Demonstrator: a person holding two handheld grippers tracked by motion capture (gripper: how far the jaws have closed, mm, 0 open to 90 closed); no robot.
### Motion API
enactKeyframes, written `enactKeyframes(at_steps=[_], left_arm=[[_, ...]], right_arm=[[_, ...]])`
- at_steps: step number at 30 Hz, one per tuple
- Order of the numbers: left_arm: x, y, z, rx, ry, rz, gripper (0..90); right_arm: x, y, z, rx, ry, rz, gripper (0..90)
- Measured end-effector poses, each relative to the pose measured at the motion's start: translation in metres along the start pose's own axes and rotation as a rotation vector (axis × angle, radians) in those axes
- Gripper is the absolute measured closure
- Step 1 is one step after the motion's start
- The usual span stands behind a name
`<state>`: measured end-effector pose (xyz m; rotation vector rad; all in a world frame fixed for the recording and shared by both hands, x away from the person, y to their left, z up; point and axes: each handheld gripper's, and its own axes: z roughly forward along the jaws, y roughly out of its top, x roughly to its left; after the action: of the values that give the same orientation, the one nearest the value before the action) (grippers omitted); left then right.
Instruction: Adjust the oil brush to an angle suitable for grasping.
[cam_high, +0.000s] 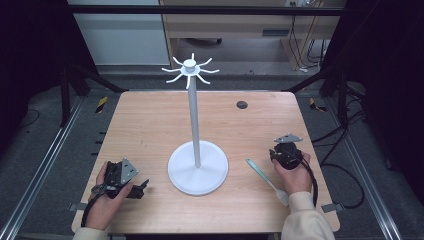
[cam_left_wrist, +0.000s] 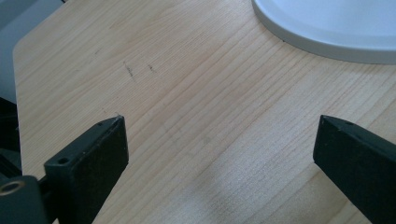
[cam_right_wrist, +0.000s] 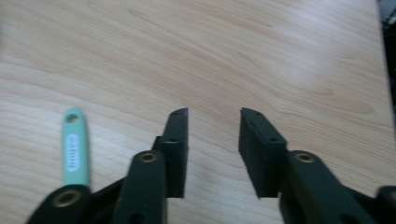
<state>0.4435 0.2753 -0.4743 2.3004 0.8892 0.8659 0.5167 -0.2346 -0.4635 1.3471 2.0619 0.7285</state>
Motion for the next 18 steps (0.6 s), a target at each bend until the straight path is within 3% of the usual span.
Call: enactKeyframes(at_steps=[1, 3, 4, 6, 12, 18], left_arm=[[0.0, 0.0, 0.0, 0.001, -0.001, 0.001, 2.8], [0.0, 0.0, 0.0, 0.0, -0.002, 0.001, 2.8], [0.0, 0.0, 0.0, 0.0, -0.002, 0.001, 2.8], [0.0, 0.0, 0.0, 0.003, -0.001, 0.002, 2.9], [0.0, 0.0, 0.0, 0.004, -0.003, 0.004, 3.0], [0.0, 0.0, 0.0, 0.004, -0.003, 0.004, 3.0]], right_arm=[[0.0, 0.0, 0.0, 0.0, 0.0, 0.0, 70.2], [0.006, 0.0, 0.003, 0.013, 0.044, -0.023, 81.1], [0.006, 0.0, 0.003, 0.013, 0.044, -0.023, 81.1], [0.011, 0.001, 0.006, 0.027, 0.081, -0.045, 90.0], [0.024, 0.003, 0.011, 0.049, 0.146, -0.086, 90.0], [0.037, 0.003, 0.018, 0.086, 0.18, -0.136, 90.0]])
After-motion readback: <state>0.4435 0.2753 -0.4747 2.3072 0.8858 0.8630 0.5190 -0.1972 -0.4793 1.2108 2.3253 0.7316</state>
